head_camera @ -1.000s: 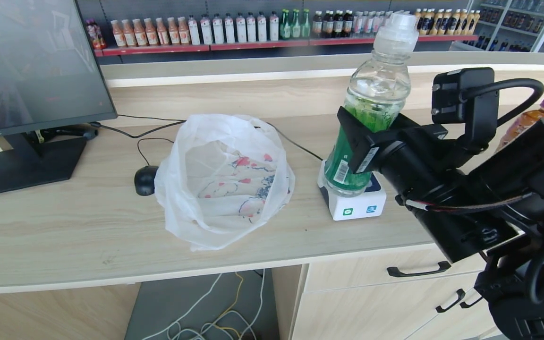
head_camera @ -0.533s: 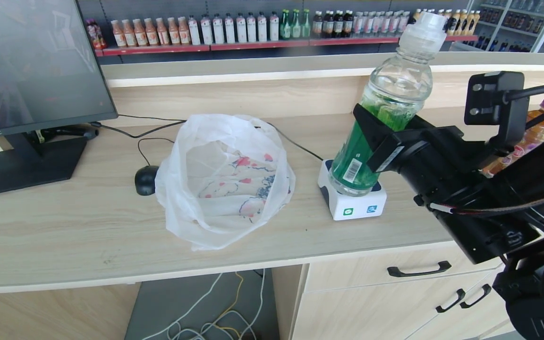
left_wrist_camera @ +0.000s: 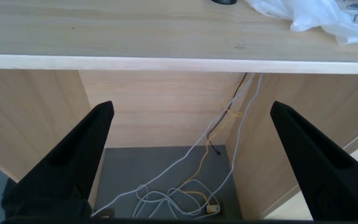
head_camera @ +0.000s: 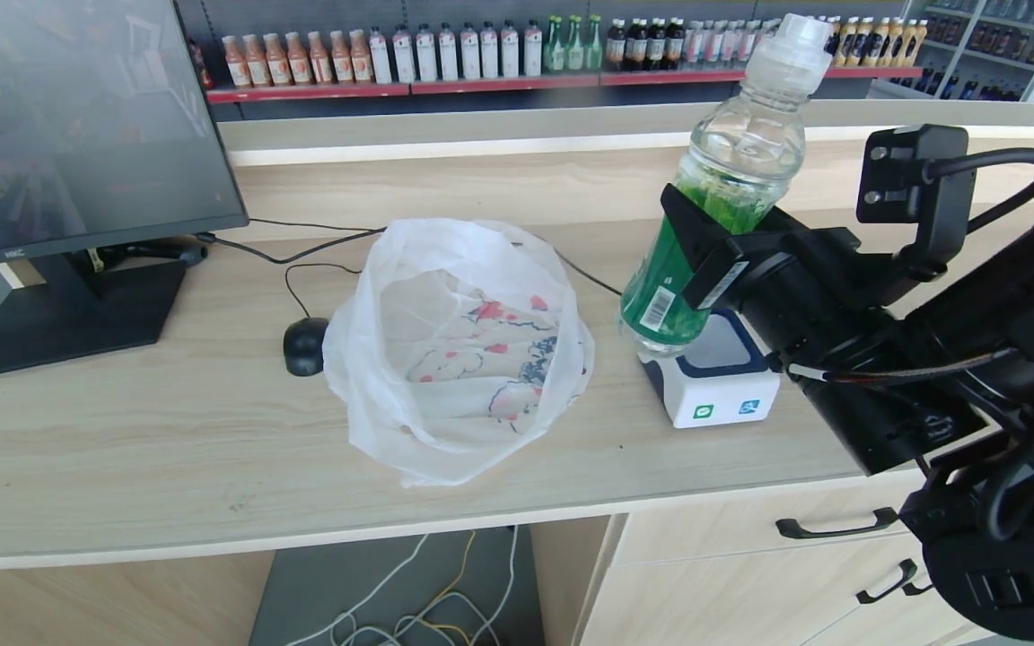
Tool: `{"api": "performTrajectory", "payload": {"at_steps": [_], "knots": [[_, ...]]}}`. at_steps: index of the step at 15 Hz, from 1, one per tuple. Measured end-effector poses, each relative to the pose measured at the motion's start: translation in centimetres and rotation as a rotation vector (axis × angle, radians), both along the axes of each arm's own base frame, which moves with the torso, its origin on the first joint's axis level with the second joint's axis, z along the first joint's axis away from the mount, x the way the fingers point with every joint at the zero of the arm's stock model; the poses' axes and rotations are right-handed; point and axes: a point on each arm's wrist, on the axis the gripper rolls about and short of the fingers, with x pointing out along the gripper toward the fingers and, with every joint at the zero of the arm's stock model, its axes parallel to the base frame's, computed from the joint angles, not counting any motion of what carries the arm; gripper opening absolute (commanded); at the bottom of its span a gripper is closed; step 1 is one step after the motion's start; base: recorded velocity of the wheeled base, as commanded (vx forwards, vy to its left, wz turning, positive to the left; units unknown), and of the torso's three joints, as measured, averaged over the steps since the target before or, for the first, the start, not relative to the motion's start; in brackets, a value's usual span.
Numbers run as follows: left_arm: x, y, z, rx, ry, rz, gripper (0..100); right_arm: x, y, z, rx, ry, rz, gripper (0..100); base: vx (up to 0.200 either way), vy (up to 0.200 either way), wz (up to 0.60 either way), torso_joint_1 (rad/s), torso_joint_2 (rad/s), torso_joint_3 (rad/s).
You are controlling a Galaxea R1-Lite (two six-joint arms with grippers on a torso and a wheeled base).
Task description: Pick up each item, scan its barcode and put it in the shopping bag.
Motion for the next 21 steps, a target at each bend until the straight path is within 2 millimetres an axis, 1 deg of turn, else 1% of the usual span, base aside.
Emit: {"api": "performTrajectory", "payload": {"at_steps": [6, 16, 19, 21], "knots": [[0.0, 0.0, 0.0, 0.000, 0.000, 0.000, 100, 0.0, -0.2, -0.1, -0.002, 0.003, -0.006, 0, 0.000, 0.200, 0.00, 0.002, 0.00, 0.002], [0.0, 0.0, 0.0, 0.003, -0.001, -0.001, 100, -0.4, 0.0, -0.4, -0.020, 0.021, 0.011, 0, 0.000, 0.000, 0.00, 0.000, 0.00, 0.000], [0.0, 0.0, 0.0, 0.003, -0.001, 0.000, 100, 0.1, -0.3, -0.8, -0.070, 0.033, 0.048, 0, 0.000, 0.000, 0.00, 0.000, 0.00, 0.000], [0.0, 0.0, 0.0, 0.003, 0.000, 0.000, 100, 0.6, 0.0, -1.2, -0.112, 0.080, 0.054, 0, 0.000, 0.000, 0.00, 0.000, 0.00, 0.000]]}}
